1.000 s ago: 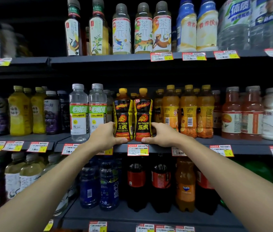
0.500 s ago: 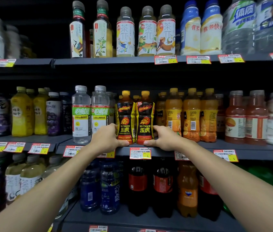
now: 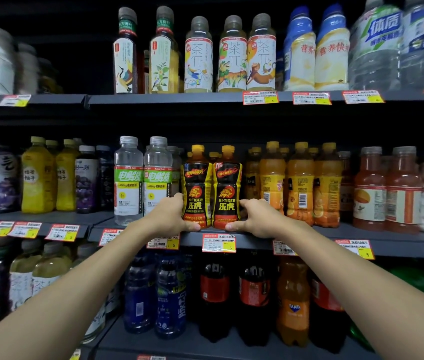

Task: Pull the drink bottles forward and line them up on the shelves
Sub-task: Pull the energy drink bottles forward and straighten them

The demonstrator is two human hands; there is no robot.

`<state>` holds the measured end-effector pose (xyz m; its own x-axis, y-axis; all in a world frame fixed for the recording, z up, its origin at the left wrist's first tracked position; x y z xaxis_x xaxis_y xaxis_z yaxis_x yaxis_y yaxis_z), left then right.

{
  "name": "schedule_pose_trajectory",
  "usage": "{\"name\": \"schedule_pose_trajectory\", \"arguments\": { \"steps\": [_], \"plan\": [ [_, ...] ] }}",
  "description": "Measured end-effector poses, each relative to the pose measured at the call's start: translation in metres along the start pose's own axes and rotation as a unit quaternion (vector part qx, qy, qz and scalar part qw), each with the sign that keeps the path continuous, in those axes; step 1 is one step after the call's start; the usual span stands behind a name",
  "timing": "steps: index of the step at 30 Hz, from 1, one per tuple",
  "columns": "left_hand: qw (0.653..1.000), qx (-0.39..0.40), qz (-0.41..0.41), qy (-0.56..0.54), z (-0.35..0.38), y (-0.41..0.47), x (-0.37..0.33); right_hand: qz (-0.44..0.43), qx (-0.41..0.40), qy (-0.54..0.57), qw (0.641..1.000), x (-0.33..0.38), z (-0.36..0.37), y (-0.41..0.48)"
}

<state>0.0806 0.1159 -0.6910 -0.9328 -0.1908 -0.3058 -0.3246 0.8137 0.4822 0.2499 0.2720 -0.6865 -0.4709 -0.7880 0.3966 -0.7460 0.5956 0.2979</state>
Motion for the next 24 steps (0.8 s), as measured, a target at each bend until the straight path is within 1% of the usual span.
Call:
{"name": "schedule_pose_trajectory", "arguments": {
  "steps": [8, 15, 19, 24],
  "plan": [
    [1.0, -0.006, -0.01, 0.014, 0.0023, 0.0016, -0.0008, 0.001, -0.004, -0.001, 1.0, -0.002, 0.0015, 0.0019],
    [0.998, -0.033, -0.025, 0.044, 0.0032, 0.0034, -0.0012, -0.003, -0.009, 0.005, 1.0, -0.0019, 0.0018, 0.0026],
    [0.998, -0.038, -0.029, 0.044, 0.0044, 0.0042, -0.0012, -0.005, -0.006, -0.006, 1.0, -0.0011, 0.0027, 0.0015],
    [0.996, -0.046, -0.035, 0.068, 0.0059, 0.0052, 0.0008, -0.006, -0.009, -0.017, 1.0, -0.0015, 0.0049, 0.002]
  ]
}}
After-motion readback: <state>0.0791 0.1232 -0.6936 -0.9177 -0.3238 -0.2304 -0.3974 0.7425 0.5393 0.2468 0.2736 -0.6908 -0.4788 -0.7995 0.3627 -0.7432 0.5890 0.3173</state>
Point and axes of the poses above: each hand's wrist, its own y-axis towards the middle knuckle, its own z-axis out of the palm, x = y × z, the point moved 3 cm from there along y, towards the middle knuckle, and after that the axes turned 10 degrees about z, right-handed, at the moved point
